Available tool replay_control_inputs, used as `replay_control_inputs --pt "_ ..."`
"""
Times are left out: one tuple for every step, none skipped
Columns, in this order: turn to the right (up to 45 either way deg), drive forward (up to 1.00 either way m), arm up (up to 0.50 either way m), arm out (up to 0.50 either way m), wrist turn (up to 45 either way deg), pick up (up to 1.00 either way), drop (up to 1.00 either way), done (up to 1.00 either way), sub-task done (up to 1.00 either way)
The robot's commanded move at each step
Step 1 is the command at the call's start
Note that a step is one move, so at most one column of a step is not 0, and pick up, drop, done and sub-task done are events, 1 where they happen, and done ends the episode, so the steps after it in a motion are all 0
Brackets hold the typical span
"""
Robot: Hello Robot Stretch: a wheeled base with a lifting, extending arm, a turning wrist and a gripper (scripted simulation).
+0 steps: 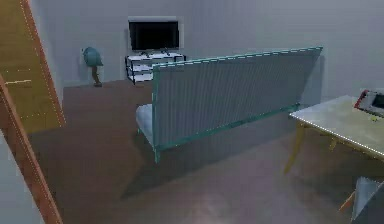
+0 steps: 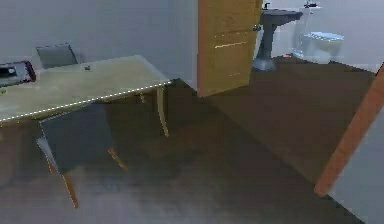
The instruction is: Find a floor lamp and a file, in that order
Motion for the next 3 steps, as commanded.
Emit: replay_control_inputs --pt "45.0 0.00 0.00 0.00 0.0 0.00 0.00 0.00 0.00" --pt "15.0 0.00 0.00 0.00 0.0 0.00 0.00 0.00 0.00" --pt "0.0 0.20 0.00 0.00 0.0 0.00 0.00 0.00 0.00"
